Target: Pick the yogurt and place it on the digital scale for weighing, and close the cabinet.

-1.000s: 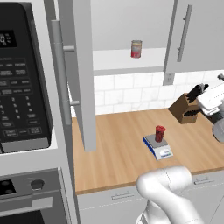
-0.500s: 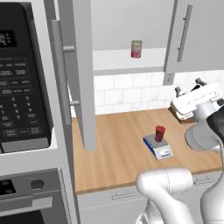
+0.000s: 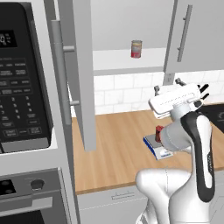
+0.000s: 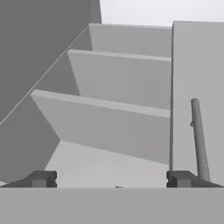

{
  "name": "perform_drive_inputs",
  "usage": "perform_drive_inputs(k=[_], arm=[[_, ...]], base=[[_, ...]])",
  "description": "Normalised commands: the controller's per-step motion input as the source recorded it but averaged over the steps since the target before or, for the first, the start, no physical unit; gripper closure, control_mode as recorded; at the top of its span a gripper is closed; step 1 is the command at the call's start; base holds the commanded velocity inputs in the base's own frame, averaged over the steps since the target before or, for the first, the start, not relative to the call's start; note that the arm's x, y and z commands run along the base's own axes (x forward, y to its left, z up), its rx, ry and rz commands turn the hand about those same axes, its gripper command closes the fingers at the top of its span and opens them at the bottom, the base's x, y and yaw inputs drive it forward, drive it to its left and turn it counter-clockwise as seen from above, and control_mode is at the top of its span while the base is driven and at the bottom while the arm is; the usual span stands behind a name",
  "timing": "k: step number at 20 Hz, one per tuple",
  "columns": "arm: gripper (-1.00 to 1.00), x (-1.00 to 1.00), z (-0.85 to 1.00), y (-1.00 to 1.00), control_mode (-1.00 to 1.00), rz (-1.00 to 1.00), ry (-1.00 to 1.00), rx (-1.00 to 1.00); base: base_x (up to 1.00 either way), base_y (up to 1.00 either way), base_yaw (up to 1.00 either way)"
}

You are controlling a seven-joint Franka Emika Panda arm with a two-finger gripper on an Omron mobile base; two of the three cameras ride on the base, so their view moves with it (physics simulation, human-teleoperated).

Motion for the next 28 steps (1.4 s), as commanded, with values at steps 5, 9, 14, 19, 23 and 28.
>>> perform_drive_inputs(k=[5,9,14,19,23,28], arm=[[-1.00,-0.94,0.13,0.36,-1.00,-0.06,-0.01,0.00],[-1.00,-1.00,0.48,0.09,-1.00,0.00,0.00,-0.06],[-1.00,-1.00,0.50,-0.26,-1.00,0.00,0.06,0.00],[-1.00,-1.00,0.38,-0.08,-1.00,0.00,0.16,-0.01],[-1.00,-1.00,0.00,0.51,-1.00,0.04,0.15,-0.05],[-1.00,-1.00,-0.02,0.62,-1.00,0.14,0.03,-0.11]], base=[[0.00,0.00,0.00],[0.00,0.00,0.00],[0.00,0.00,0.00],[0.00,0.00,0.00],[0.00,0.00,0.00],[0.00,0.00,0.00]])
